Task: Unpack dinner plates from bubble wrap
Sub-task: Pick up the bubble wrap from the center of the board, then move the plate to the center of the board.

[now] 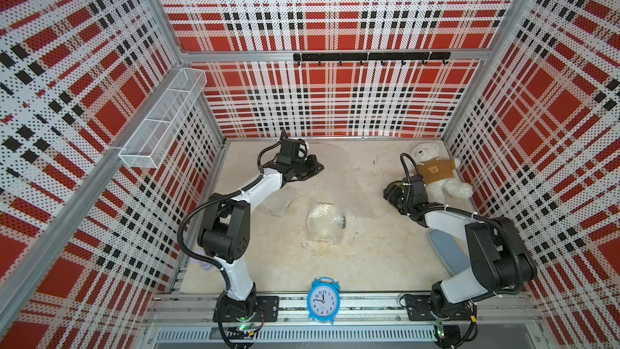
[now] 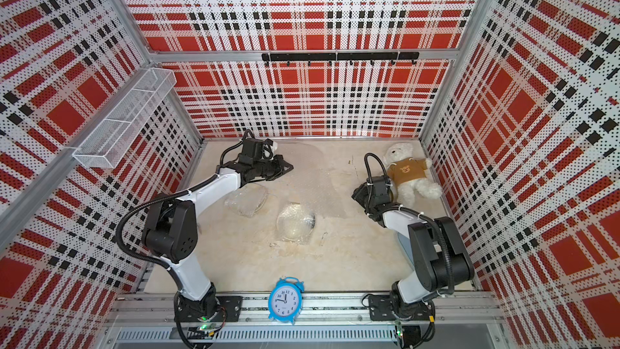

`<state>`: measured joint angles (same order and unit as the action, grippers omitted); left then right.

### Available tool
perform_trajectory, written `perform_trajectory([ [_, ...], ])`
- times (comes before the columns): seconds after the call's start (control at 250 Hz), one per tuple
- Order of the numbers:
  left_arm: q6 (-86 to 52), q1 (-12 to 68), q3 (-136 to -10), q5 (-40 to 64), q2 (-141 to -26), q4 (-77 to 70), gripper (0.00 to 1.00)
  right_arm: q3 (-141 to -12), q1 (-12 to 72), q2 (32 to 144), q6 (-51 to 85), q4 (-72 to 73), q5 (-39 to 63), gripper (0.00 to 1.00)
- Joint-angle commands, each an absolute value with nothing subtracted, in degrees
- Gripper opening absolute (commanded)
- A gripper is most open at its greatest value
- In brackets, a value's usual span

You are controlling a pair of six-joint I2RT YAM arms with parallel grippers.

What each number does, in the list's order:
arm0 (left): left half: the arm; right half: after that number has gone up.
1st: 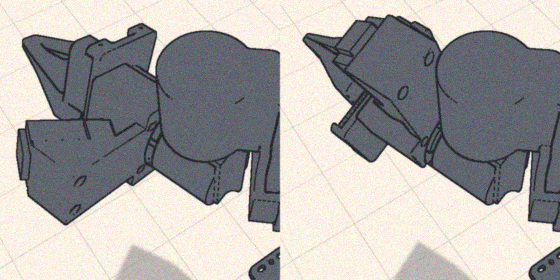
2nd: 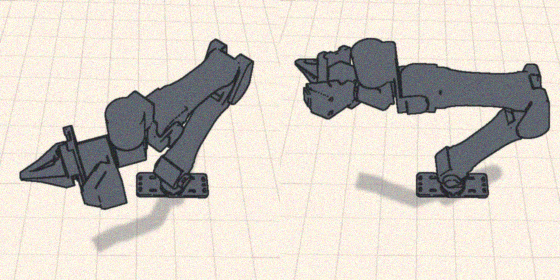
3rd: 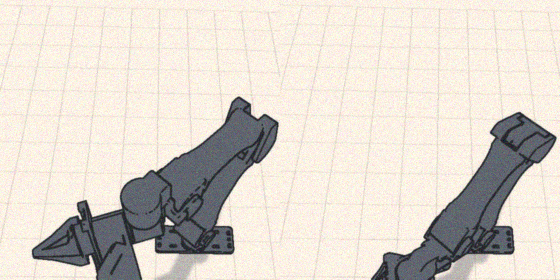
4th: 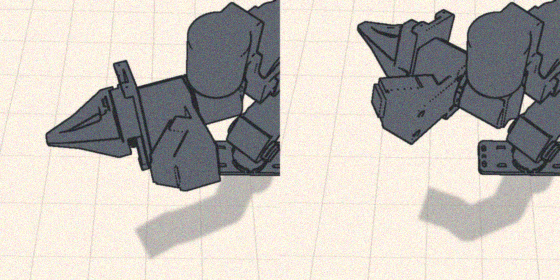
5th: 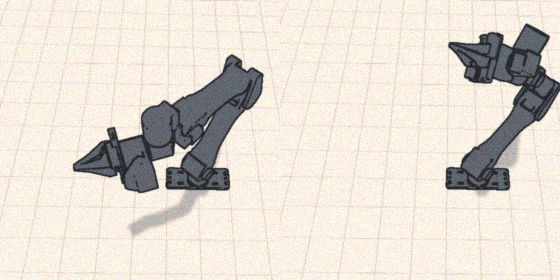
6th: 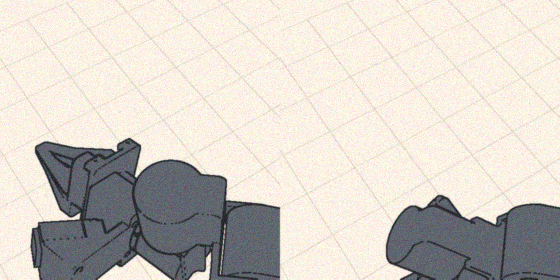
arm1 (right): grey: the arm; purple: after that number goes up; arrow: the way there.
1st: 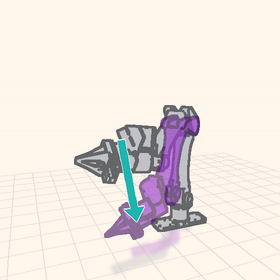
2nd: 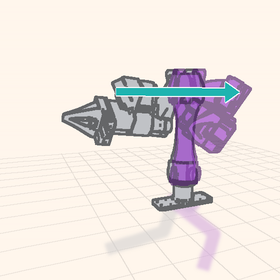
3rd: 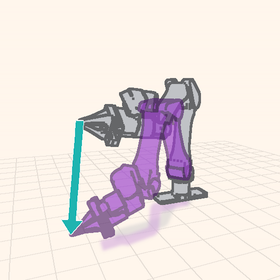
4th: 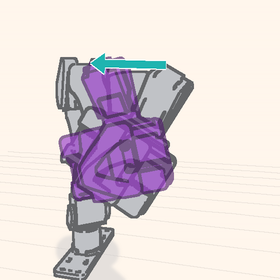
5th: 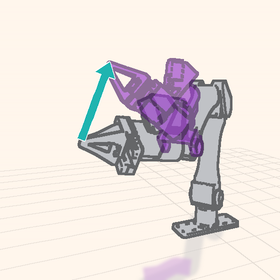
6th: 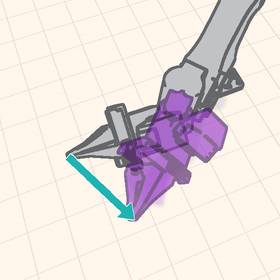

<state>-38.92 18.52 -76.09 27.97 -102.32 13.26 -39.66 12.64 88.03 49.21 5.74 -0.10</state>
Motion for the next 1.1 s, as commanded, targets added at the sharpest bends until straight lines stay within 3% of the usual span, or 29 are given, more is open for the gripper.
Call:
perform_trajectory([
  [0.0,-36.26,16.59,-73.44,27.07,-98.66,18.70,0.07,-41.71,11.74,88.00,47.61,5.46,0.51,0.69],
  [0.332,-33.79,8.95,-66.66,28.12,-89.82,23.55,0.08,-47.41,9.06,86.23,48.43,-13.23,-0.18,0.80],
  [0.692,-28.95,-0.59,-63.63,31.49,-84.31,29.12,0.12,-45.45,7.70,82.71,50.73,-19.51,2.79,0.87],
  [1.096,-26.44,-4.09,-65.14,33.70,-83.95,31.11,0.13,-40.74,3.25,81.97,48.37,-18.13,4.83,0.85],
])
